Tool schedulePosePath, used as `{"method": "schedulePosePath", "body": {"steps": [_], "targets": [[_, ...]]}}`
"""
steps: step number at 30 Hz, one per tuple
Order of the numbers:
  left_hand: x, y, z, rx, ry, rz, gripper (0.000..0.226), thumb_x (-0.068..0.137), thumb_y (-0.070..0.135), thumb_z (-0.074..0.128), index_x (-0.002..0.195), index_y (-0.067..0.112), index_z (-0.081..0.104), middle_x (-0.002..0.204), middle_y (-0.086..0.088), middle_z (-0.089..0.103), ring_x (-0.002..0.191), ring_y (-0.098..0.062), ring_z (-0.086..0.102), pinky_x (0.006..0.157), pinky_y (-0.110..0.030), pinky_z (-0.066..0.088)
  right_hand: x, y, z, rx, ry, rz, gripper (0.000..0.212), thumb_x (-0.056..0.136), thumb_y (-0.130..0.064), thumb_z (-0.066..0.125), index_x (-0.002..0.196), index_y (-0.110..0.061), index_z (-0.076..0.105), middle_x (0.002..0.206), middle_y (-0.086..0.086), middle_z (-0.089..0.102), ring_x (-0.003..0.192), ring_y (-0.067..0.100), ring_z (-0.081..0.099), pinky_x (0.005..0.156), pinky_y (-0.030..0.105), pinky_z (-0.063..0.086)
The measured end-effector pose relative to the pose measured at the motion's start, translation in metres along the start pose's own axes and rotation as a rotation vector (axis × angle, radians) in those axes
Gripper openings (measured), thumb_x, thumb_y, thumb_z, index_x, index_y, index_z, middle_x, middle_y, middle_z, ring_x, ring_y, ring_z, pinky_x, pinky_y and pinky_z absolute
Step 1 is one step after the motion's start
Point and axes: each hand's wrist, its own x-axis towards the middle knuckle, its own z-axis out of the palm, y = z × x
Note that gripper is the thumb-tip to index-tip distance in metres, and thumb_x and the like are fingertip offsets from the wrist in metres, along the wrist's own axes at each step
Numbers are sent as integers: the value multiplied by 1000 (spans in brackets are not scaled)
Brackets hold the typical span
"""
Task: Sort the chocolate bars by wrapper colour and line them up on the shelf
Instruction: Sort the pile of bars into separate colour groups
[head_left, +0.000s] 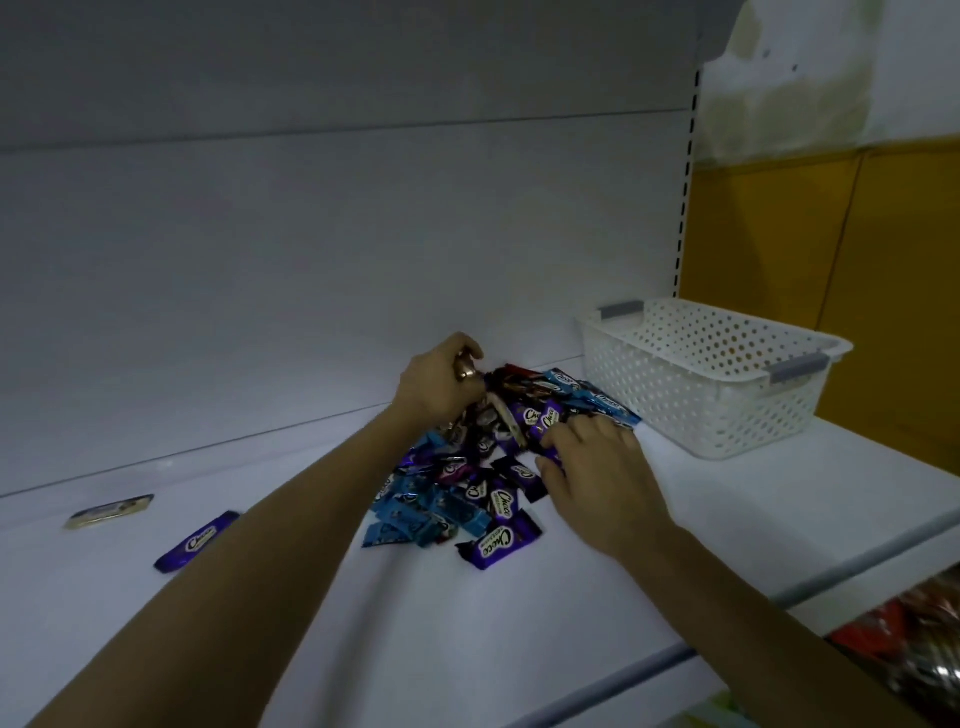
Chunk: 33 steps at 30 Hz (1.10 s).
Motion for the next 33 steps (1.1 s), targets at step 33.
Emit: {"method": "schedulePosePath", "body": {"steps": [33], "targets": [[-357, -158, -262, -528, 766, -476, 61, 82, 17, 73, 130, 34, 38, 89, 2, 70, 65, -12, 69, 49, -18, 48, 28, -457, 25, 1203, -829, -66, 12, 91, -20, 61, 101, -22, 55, 72, -3, 65, 45, 6, 59, 44, 19, 40]]}}
